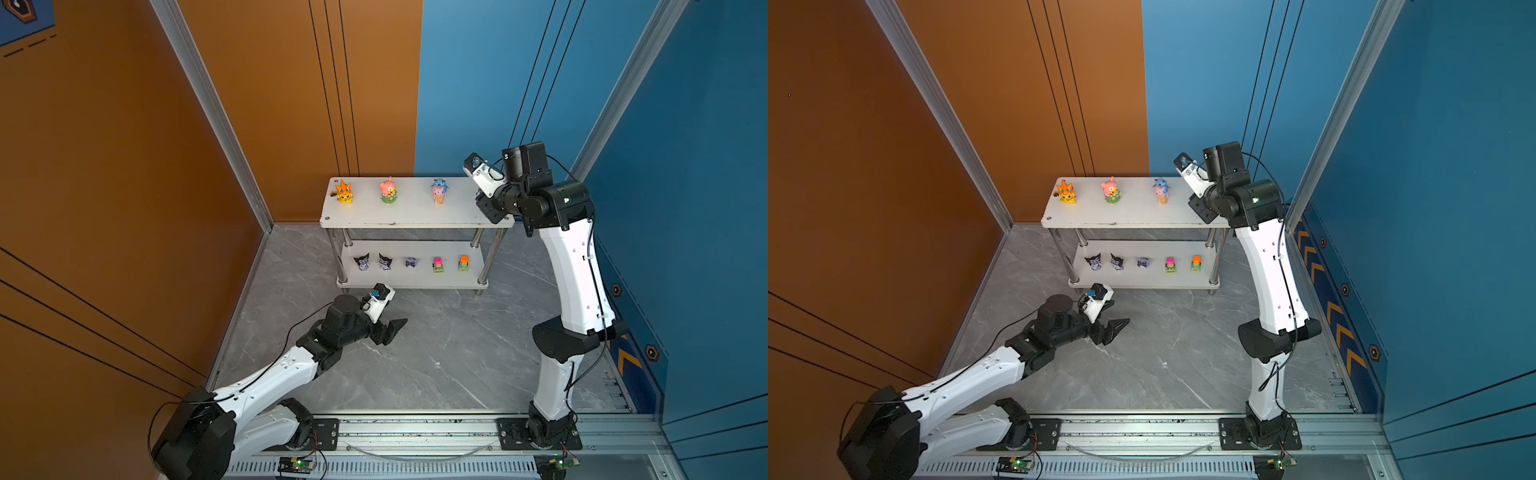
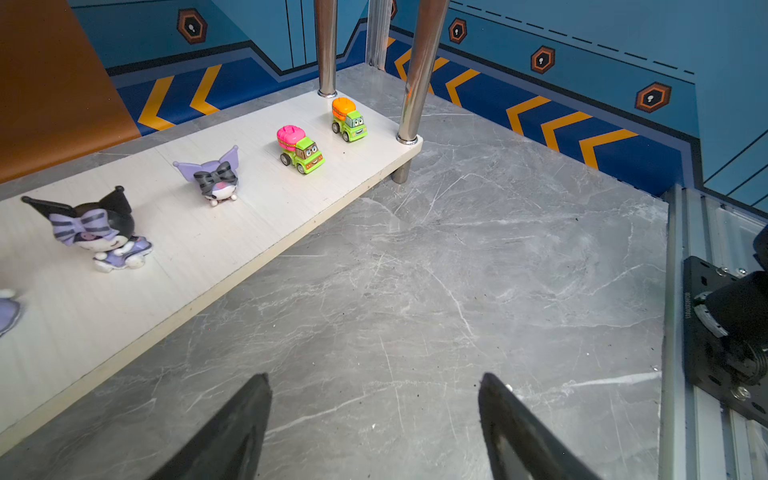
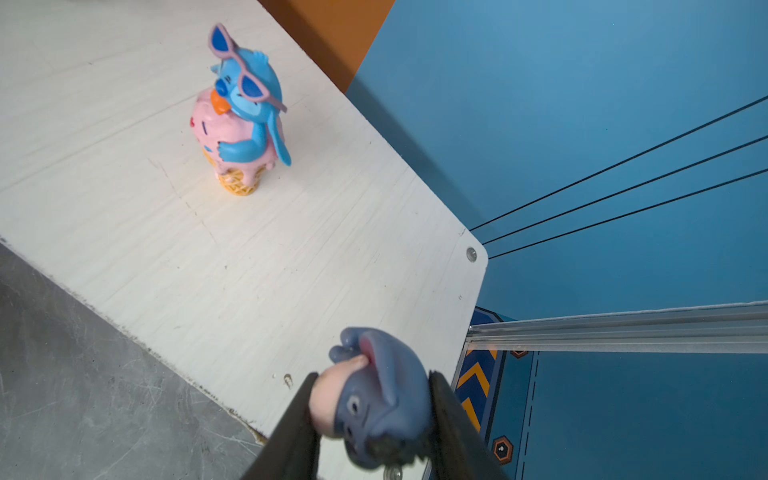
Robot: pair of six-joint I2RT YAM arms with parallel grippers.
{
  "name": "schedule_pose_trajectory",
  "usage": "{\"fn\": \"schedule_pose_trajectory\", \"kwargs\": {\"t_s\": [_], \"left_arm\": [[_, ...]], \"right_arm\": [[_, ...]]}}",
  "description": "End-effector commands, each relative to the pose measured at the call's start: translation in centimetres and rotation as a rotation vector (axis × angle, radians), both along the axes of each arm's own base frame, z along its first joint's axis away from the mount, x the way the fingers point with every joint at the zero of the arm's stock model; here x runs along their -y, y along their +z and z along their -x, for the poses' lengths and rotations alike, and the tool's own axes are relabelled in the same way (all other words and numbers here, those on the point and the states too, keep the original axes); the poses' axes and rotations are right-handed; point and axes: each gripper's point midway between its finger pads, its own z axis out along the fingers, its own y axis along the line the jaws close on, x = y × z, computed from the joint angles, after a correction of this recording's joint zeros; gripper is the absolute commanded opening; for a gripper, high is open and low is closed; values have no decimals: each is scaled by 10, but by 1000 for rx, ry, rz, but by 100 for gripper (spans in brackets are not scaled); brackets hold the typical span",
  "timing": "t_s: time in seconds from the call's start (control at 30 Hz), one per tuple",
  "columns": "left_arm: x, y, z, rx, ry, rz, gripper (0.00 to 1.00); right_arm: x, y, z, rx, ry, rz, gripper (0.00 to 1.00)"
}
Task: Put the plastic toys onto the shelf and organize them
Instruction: 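Carry the donkey with the right gripper over the top shelf's far end, then lower the donkey onto the top shelf beside the cone toy and release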
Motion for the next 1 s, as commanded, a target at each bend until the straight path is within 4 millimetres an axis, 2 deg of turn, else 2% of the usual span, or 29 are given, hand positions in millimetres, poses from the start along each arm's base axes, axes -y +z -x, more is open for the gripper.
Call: {"fn": "schedule_pose_trajectory", "kwargs": {"t_s": [0.0,0.2,0.37,0.53,0.77,0.8,0.97], "left_arm": [[4,13,-5,17,-15,32,79],[2,11,-6,14,-5,29,79],[2,9,-8,10,-7,30,79],[2,9,-10,7,-7,35,79],[2,8,-12,-2,-4,36,79],[2,7,-12,-2,-6,36,79],[2,7,-13,-4,-5,37,79]], "right_arm": [[-2,-15,-17,-22,-5,5,29],[0,-15,-33,1,-15,-16,29],[0,-14,-38,12,-18,-31,29],[2,-27,-39,-32,-23,-25,30],[5,-31,-36,-53,-25,-24,30],[4,-45,-44,-82,-29,-16,31],[3,-52,-48,-97,-31,-18,31]]}}
